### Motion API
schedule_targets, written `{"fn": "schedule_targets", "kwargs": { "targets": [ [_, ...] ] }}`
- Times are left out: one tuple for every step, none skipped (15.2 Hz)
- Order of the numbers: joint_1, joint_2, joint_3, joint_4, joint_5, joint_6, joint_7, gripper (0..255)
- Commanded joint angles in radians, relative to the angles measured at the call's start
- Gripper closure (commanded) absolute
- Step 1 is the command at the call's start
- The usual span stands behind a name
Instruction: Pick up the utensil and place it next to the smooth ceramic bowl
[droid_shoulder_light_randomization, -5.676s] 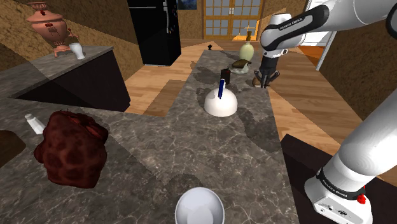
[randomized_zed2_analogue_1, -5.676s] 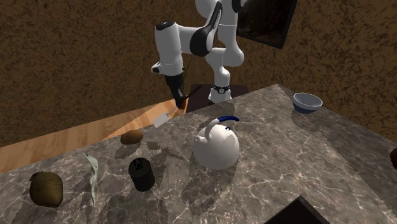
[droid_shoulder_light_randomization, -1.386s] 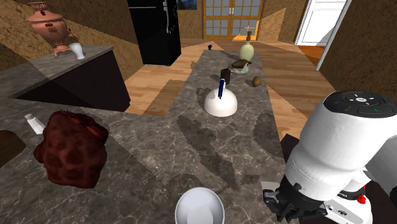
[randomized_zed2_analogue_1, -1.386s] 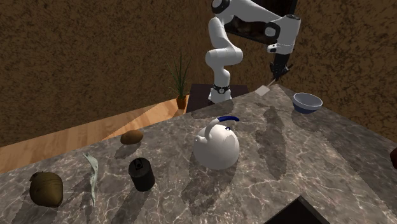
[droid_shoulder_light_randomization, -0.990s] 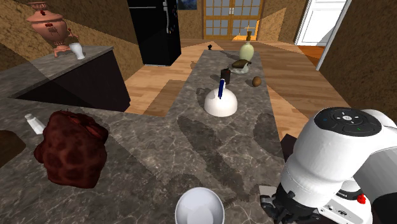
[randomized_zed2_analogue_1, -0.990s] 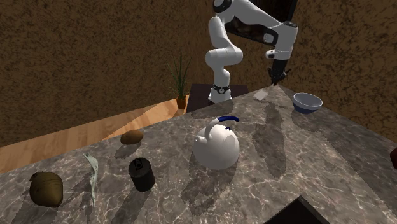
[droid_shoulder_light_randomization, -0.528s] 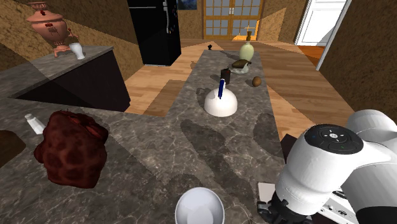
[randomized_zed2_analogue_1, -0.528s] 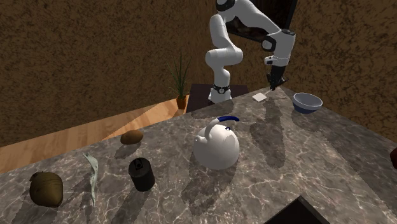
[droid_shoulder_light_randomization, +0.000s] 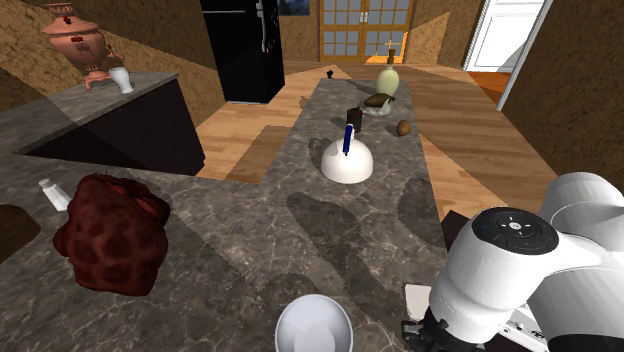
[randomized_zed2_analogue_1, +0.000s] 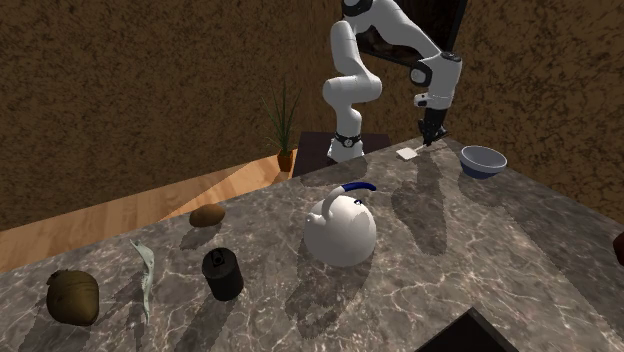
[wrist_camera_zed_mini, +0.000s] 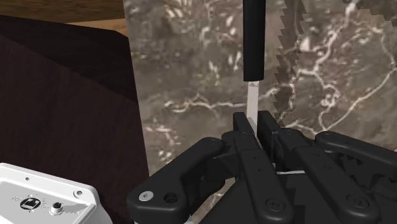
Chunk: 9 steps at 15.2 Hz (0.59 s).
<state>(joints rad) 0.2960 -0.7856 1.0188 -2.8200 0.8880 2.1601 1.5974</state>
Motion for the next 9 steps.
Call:
{"fn": "schedule_targets", "kwargs": {
  "targets": [
    [0.000,0.001,0.001,0.000,0.000,0.001,0.000,255],
    [0.000,0.001,0.001,0.000,0.000,0.001,0.000,255],
    [0.000,0.001,0.001,0.000,0.000,0.001,0.000,0],
    [0.000,0.001,0.001,0.000,0.000,0.001,0.000,0],
    [0.000,0.001,0.001,0.000,0.000,0.001,0.000,0],
    [0.000,0.001,0.001,0.000,0.000,0.001,0.000,0],
    [0.000,0.001,0.001,0.000,0.000,0.001,0.000,0],
    [0.000,0.001,0.001,0.000,0.000,0.001,0.000,0],
    [0.010,-0.031,-0.037,0.010,-0.025,-0.045,0.007,0]
  ]
}}
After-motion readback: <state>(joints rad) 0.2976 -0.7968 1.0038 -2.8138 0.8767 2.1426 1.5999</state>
